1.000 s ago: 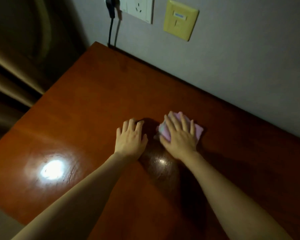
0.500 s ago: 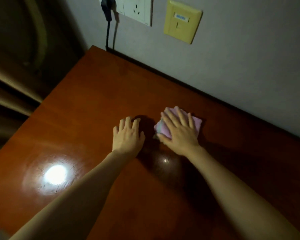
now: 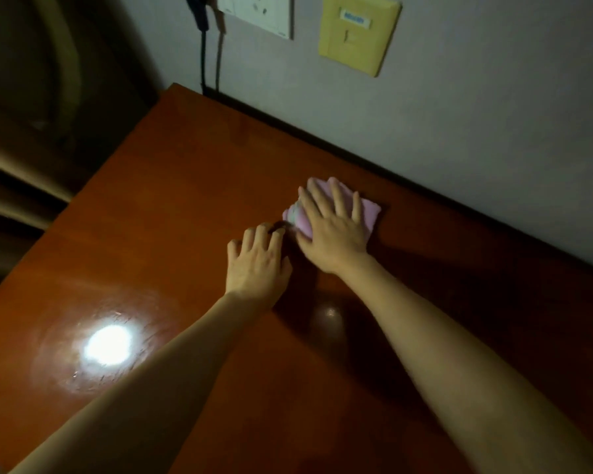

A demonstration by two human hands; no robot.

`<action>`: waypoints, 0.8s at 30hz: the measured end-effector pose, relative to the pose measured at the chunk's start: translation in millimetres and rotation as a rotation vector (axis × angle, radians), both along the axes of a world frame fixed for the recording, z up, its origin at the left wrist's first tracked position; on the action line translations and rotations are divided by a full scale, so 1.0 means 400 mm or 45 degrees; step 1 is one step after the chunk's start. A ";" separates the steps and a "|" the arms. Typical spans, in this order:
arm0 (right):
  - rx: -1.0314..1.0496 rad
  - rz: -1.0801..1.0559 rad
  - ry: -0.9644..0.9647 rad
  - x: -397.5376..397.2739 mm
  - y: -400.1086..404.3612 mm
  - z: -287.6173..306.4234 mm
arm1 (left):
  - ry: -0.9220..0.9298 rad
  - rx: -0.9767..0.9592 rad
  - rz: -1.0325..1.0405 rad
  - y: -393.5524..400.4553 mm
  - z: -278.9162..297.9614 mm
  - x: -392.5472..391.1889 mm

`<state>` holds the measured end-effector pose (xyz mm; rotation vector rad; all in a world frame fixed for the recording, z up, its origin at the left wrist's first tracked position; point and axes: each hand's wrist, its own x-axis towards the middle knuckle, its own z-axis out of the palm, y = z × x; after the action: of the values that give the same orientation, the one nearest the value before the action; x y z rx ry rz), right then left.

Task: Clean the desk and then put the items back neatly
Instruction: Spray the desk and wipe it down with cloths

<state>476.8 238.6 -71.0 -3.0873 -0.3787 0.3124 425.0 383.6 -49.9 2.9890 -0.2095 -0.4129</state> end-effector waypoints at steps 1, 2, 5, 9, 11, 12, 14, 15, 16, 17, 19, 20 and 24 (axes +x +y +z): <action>-0.015 0.044 0.006 -0.032 -0.030 -0.001 | 0.007 0.011 -0.003 -0.005 0.002 -0.001; -0.021 0.048 0.017 -0.057 -0.067 -0.003 | 0.017 0.024 -0.007 -0.010 0.003 -0.001; -0.026 -0.139 0.037 -0.077 -0.184 -0.002 | 0.034 0.019 -0.001 -0.023 0.003 0.002; -0.029 -0.419 0.010 0.000 -0.260 -0.001 | 0.025 0.013 -0.001 -0.034 -0.005 -0.003; 0.015 -0.539 0.015 0.046 -0.238 0.000 | 0.001 0.005 -0.006 -0.034 -0.010 -0.012; 0.041 -0.565 0.019 0.062 -0.216 0.000 | -0.012 -0.002 -0.006 -0.034 -0.012 -0.016; 0.069 -0.526 0.033 0.068 -0.161 -0.002 | -0.035 -0.006 0.003 -0.036 -0.015 -0.023; 0.067 -0.461 0.033 0.055 -0.134 -0.003 | -0.044 -0.005 0.014 -0.038 -0.015 -0.026; 0.059 -0.373 0.031 0.031 -0.114 -0.003 | -0.045 -0.001 0.025 -0.041 -0.014 -0.030; 0.045 -0.268 0.030 0.000 -0.102 -0.002 | -0.038 0.005 0.031 -0.043 -0.012 -0.033; 0.013 -0.073 0.040 -0.081 -0.116 0.001 | -0.015 0.011 0.040 -0.044 -0.007 -0.041; -0.007 -0.011 0.040 -0.119 -0.143 0.001 | -0.006 0.018 0.043 -0.043 -0.005 -0.044; -0.083 -0.091 0.100 -0.164 -0.307 0.005 | 0.026 0.026 0.060 -0.045 0.000 -0.054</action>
<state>411.3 115.7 -69.1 -3.1303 -0.2607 0.4516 403.5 365.7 -49.8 3.0015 -0.1333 -0.4431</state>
